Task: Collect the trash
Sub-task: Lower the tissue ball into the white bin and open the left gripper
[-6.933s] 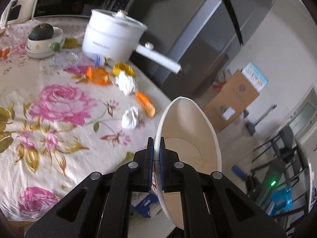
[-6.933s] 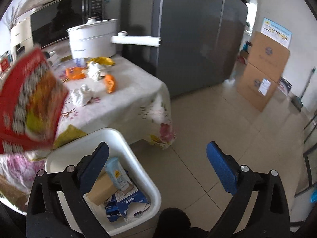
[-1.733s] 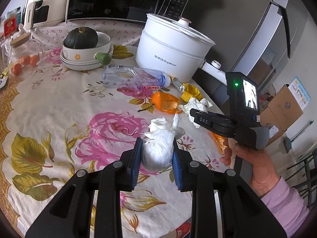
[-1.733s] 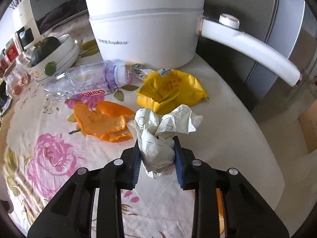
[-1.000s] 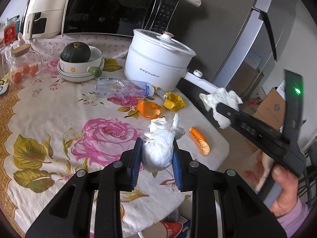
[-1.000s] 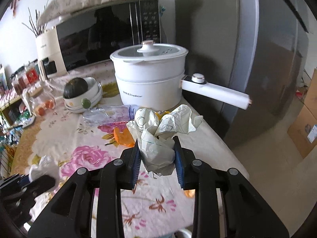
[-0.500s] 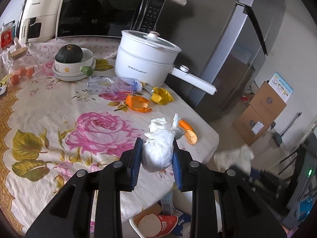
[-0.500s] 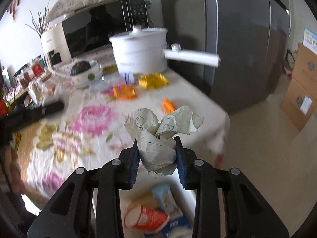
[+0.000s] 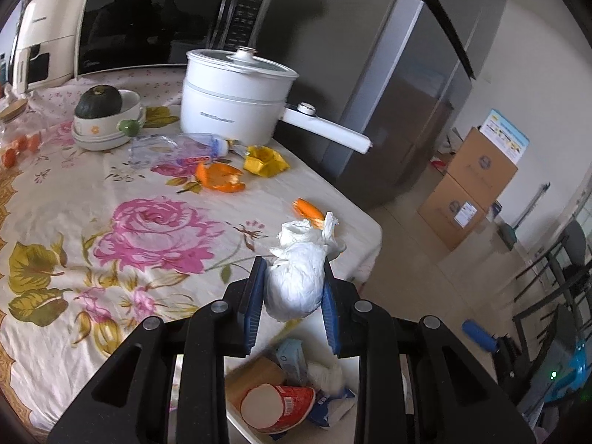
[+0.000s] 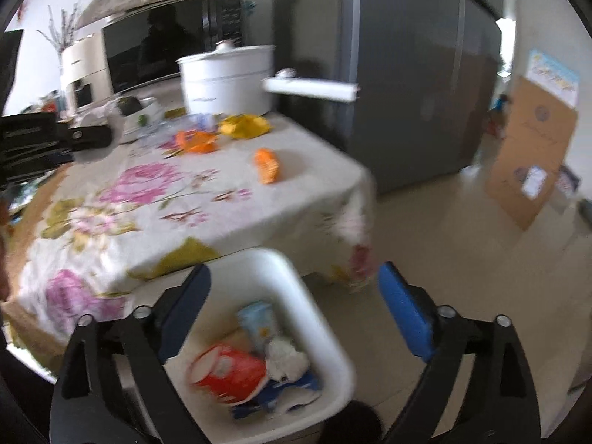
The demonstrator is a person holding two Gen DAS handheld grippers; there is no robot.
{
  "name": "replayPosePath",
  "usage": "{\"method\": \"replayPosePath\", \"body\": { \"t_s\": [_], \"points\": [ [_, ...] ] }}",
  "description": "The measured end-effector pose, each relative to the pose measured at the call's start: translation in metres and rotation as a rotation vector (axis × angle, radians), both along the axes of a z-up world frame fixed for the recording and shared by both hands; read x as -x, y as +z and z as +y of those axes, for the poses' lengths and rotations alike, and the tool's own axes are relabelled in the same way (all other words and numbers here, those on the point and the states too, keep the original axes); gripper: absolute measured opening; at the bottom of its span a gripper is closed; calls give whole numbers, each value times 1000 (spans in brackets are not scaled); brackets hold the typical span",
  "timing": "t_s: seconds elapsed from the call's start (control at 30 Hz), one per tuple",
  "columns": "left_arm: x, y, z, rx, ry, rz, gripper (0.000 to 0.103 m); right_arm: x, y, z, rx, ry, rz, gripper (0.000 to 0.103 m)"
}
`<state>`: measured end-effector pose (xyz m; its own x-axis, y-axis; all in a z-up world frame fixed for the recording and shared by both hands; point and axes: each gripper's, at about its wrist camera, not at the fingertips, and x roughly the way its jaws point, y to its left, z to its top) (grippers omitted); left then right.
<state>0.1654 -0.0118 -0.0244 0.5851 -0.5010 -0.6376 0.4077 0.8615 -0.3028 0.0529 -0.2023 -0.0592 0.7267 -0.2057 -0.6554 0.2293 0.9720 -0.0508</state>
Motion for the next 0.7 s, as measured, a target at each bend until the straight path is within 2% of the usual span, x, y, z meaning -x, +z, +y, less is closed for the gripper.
{"method": "replayPosePath", "body": {
  "t_s": [0.23, 0.6, 0.7],
  "points": [
    [12, -2, -22, -5, -73, 17, 29, 5, 1, -23, 122, -170, -38, 95],
    [30, -34, -54, -98, -194, 110, 34, 6, 0, -37, 102, -234, -34, 95],
    [33, -43, -61, -128, -218, 141, 41, 5, -1, -39, 99, -242, -27, 96]
  ]
}}
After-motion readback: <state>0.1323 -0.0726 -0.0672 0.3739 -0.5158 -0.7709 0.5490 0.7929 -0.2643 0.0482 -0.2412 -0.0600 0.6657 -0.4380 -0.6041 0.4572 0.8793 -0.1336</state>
